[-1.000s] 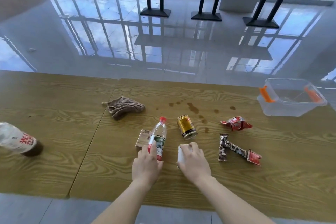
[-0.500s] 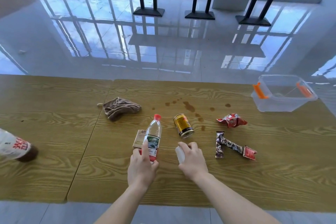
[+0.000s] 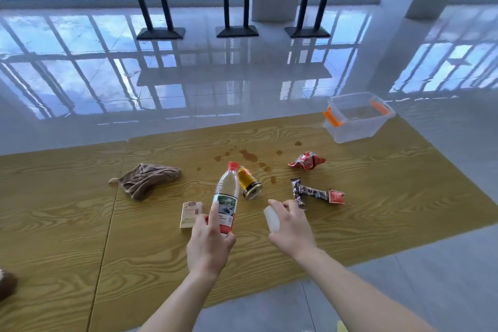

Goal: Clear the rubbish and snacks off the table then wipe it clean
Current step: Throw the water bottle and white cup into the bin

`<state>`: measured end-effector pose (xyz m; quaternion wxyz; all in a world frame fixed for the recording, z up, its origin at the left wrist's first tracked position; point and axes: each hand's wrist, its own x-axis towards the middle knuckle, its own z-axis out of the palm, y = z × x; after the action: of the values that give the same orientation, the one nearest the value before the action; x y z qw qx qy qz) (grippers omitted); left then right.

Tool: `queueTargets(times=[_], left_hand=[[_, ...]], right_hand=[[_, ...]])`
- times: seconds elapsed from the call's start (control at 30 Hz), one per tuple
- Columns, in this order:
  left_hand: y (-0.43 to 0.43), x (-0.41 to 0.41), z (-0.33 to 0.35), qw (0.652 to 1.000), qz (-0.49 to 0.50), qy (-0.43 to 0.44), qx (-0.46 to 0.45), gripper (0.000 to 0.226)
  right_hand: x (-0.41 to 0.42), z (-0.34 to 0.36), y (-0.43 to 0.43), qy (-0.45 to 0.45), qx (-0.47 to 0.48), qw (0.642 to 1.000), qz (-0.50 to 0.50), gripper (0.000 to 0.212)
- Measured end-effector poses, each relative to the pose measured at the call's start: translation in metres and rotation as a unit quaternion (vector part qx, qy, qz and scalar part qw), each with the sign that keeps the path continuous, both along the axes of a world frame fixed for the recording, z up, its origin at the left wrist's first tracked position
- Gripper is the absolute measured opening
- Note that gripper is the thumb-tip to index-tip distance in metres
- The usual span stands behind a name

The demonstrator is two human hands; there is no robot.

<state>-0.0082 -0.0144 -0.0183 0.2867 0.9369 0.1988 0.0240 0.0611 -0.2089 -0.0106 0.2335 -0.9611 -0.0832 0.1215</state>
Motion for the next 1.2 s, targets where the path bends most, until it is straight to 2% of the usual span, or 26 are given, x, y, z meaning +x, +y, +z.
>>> queueTargets(times=[0.33,0.73,1.0,1.2], left_hand=[[-0.071,-0.011,0.013,0.989,-0.145,-0.01,-0.003,0.086],[-0.248,-0.048,0.007,0.966,-0.256,-0.017,0.022,0.086],[-0.369,-0.1,-0.037,0.93,-0.366,0.011,0.019,0.09],[-0.418,-0.118,-0.121,0.903,-0.418,0.1,0.013,0.086]], right_hand=[[-0.058,0.01,-0.087,-0.027,-0.013,0.992,-0.123,0.081],[-0.132,-0.007,-0.268,-0.034,0.005,0.978,-0.204,0.079],[-0.204,-0.058,-0.391,0.067,0.011,0.943,-0.326,0.082],[-0.244,-0.13,-0.427,0.14,0.021,0.909,-0.391,0.084]])
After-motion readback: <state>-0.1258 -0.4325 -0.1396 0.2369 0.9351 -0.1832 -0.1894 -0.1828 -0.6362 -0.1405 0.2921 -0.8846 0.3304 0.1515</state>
